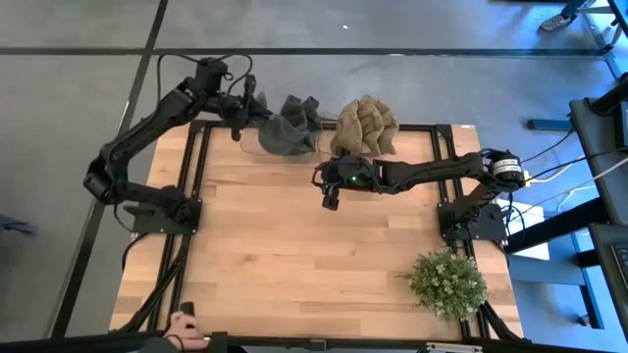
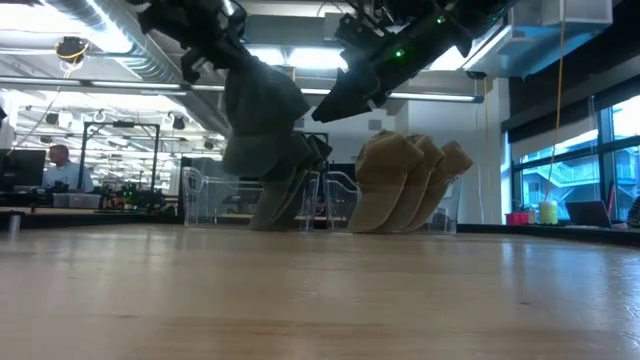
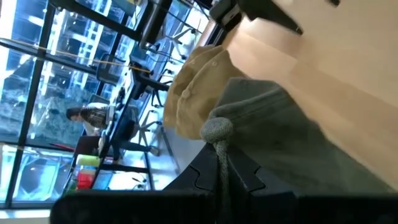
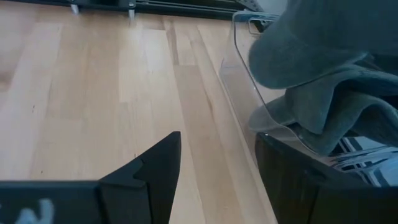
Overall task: Pick & Place hat
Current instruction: Put the black cap into the left transparent bin
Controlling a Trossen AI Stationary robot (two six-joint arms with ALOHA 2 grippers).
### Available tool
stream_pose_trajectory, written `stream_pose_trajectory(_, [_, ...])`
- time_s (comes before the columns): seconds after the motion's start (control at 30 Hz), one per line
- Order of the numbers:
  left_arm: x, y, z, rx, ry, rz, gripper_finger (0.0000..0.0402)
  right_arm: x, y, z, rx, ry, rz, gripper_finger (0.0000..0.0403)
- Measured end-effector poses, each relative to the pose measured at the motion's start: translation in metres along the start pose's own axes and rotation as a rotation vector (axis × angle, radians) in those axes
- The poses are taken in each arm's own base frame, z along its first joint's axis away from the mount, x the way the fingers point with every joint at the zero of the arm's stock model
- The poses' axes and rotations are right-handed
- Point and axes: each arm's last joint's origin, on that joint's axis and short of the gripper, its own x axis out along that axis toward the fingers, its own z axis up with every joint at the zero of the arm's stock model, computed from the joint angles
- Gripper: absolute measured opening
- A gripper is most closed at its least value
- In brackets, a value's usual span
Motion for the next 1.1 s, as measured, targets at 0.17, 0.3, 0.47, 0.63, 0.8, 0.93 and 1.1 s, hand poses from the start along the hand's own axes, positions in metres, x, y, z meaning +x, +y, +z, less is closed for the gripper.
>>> stream_pose_trajectory(0.17, [0.010,0.003,-0.009,0.020,0.000,0.020,0.0003,0.000,0.000,0.000,-0.001,0.000,0.000,0.0207])
stream_pose_trajectory(0.3, [0.016,0.006,-0.018,0.031,0.008,0.040,0.0003,0.000,0.000,0.000,-0.002,0.000,0.000,0.0207])
stream_pose_trajectory(0.47, [0.023,0.008,-0.027,0.074,0.089,0.058,0.0003,0.000,0.000,0.000,0.000,0.000,0.000,0.0207])
stream_pose_trajectory(0.63, [0.030,0.008,-0.034,0.151,0.170,0.058,0.0003,0.000,0.000,0.000,0.000,-0.002,0.000,0.0207])
stream_pose_trajectory(0.8, [0.038,0.004,-0.042,0.151,0.190,0.028,0.0004,0.000,-0.001,0.002,0.002,-0.018,-0.002,0.0207])
stream_pose_trajectory(0.93, [0.045,0.003,-0.046,0.132,0.196,0.028,0.0012,0.000,-0.001,0.003,-0.001,-0.024,-0.003,0.0207])
stream_pose_trajectory(1.1, [0.046,0.003,-0.047,0.125,0.196,0.031,0.0027,0.000,-0.001,0.003,0.001,-0.030,-0.005,0.0207])
